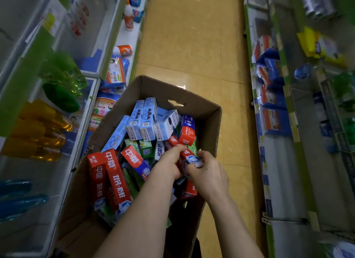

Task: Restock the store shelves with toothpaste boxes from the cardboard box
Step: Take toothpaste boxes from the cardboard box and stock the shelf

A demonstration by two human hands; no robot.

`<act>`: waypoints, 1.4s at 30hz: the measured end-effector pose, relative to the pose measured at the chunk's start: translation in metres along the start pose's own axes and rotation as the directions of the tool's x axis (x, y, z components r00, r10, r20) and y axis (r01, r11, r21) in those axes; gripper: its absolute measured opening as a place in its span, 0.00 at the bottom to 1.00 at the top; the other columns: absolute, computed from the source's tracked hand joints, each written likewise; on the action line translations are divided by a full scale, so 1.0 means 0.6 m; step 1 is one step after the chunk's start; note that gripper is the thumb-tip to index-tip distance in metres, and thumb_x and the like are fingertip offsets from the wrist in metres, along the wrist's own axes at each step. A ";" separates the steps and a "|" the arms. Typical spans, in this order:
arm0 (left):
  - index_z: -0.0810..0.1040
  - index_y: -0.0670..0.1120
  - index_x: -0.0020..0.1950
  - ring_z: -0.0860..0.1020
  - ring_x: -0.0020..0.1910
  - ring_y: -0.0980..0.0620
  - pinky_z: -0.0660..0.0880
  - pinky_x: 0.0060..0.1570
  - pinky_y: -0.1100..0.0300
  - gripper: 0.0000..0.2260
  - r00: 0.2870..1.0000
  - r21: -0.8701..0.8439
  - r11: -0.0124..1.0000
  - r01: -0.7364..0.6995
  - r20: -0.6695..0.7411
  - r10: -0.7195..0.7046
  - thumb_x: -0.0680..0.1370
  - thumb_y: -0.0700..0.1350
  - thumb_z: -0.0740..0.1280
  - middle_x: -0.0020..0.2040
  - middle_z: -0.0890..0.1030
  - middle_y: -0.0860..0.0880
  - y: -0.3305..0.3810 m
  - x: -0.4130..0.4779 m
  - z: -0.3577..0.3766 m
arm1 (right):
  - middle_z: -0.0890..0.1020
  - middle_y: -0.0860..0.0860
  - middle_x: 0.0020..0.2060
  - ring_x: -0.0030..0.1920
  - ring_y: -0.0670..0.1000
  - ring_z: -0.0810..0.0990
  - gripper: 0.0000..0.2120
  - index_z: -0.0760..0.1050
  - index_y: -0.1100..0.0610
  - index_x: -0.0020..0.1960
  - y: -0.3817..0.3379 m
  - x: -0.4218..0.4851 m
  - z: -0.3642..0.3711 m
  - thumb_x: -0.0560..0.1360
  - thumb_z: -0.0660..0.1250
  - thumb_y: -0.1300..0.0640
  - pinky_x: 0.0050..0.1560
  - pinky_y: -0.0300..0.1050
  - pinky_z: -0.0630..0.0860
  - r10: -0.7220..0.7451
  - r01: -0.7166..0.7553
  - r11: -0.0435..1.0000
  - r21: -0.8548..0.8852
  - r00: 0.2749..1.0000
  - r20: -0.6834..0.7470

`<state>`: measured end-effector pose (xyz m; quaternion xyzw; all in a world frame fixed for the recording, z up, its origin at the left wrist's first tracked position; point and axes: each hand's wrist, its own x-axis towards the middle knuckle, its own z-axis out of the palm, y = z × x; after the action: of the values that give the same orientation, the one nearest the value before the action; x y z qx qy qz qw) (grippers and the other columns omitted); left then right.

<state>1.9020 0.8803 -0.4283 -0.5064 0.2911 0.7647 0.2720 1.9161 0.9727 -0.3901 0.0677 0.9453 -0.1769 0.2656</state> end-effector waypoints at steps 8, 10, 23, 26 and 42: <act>0.68 0.42 0.68 0.77 0.46 0.40 0.76 0.50 0.45 0.26 0.998 -0.065 0.997 -0.049 -0.043 0.047 0.74 0.45 0.72 0.45 0.77 0.39 0.024 -0.045 0.015 | 0.79 0.47 0.53 0.52 0.52 0.80 0.19 0.71 0.47 0.62 0.020 -0.045 -0.113 0.72 0.69 0.50 0.47 0.52 0.82 -0.047 0.051 0.950 0.307 0.999 -0.020; 0.69 0.41 0.63 0.77 0.43 0.42 0.75 0.50 0.47 0.21 0.995 -0.073 0.993 -0.093 -0.032 0.091 0.74 0.45 0.71 0.44 0.78 0.40 0.038 -0.060 0.031 | 0.77 0.46 0.50 0.49 0.51 0.81 0.17 0.71 0.47 0.61 0.024 -0.059 -0.143 0.74 0.68 0.51 0.46 0.51 0.82 -0.058 0.076 0.896 0.438 0.997 -0.054; 0.65 0.49 0.70 0.80 0.49 0.43 0.77 0.31 0.50 0.30 0.922 0.050 0.928 -0.370 0.141 0.360 0.71 0.45 0.73 0.56 0.79 0.41 -0.013 -0.201 0.202 | 0.79 0.43 0.50 0.47 0.43 0.80 0.17 0.67 0.42 0.60 0.128 -0.183 -0.268 0.75 0.69 0.54 0.52 0.48 0.80 0.118 0.231 0.576 0.784 0.926 -0.360; 0.66 0.48 0.68 0.80 0.50 0.43 0.79 0.37 0.51 0.27 0.896 0.063 0.910 -0.410 0.211 0.390 0.73 0.47 0.72 0.56 0.79 0.42 -0.059 -0.246 0.238 | 0.78 0.45 0.52 0.49 0.43 0.80 0.25 0.63 0.46 0.69 0.171 -0.224 -0.299 0.76 0.68 0.53 0.50 0.43 0.80 0.189 0.268 0.532 0.803 0.887 -0.421; 0.71 0.48 0.60 0.80 0.48 0.47 0.77 0.40 0.53 0.15 0.709 0.263 0.727 -0.635 0.572 0.412 0.76 0.50 0.68 0.49 0.80 0.44 -0.422 -0.470 0.413 | 0.78 0.48 0.54 0.50 0.44 0.79 0.25 0.62 0.50 0.72 0.478 -0.534 -0.395 0.77 0.67 0.53 0.55 0.49 0.79 0.481 0.456 0.423 0.783 0.620 -0.621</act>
<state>2.0253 1.1975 -0.1294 -0.1196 0.5154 0.8230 0.2067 2.1387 1.3160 -0.1184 0.2766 0.7030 -0.6034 -0.2552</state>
